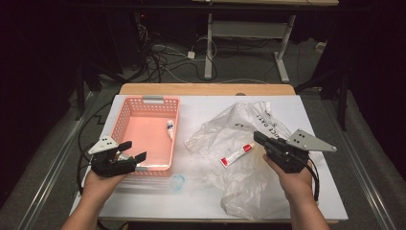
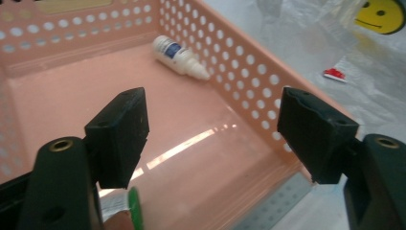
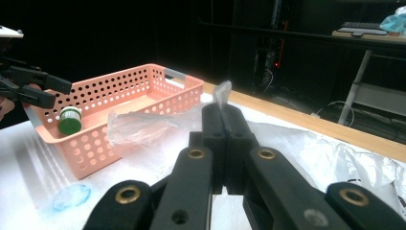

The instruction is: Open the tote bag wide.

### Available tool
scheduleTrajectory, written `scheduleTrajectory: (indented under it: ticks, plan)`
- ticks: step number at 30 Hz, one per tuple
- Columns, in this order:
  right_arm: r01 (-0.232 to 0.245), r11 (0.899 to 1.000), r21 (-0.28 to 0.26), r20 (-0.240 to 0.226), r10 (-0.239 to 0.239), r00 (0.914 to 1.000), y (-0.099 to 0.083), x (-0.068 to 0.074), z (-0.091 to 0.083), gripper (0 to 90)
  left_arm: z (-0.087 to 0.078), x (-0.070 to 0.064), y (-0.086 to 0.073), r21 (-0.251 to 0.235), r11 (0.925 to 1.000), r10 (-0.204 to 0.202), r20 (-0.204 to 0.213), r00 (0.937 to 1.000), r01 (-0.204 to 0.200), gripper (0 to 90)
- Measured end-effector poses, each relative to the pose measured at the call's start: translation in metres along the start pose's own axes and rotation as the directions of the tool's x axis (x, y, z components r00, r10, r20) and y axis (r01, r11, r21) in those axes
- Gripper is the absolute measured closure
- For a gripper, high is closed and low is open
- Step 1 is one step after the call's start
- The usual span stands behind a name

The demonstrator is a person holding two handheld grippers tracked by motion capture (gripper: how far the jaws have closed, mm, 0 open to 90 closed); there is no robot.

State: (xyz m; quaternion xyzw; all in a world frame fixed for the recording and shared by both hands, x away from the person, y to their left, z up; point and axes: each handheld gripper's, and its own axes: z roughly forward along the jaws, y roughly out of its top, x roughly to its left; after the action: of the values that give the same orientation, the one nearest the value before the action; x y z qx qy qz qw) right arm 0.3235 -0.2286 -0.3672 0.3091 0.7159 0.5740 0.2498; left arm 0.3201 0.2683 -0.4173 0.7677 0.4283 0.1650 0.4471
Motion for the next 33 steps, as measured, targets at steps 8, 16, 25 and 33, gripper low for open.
scheduleTrajectory:
  ticks: [8, 16, 25, 33]
  plan:
    - [0.000, 1.000, -0.001, -0.001, 0.000, 1.0000, 0.000, 0.000, 0.000, 90.0, -0.001, 0.006, -0.002, 0.016, 0.9991, -0.038, -0.064, 0.9972, 0.039, 50.3]
    - [-0.004, 1.000, 0.000, -0.003, 0.004, 1.0000, 0.000, 0.000, -0.001, 90.0, -0.008, 0.011, -0.002, 0.011, 0.9992, -0.037, -0.082, 0.9959, 0.038, 69.4]
    - [-0.011, 1.000, -0.001, -0.006, 0.011, 0.9999, 0.001, -0.001, 0.003, 90.0, -0.017, 0.030, -0.002, 0.095, 0.9914, -0.077, -0.133, 0.9881, 0.090, 88.2]
    - [-0.002, 1.000, 0.011, -0.011, 0.002, 0.9999, 0.003, 0.000, 0.015, 90.0, -0.022, 0.039, -0.009, 0.175, 0.9807, -0.057, -0.171, 0.9837, 0.087, 88.4]
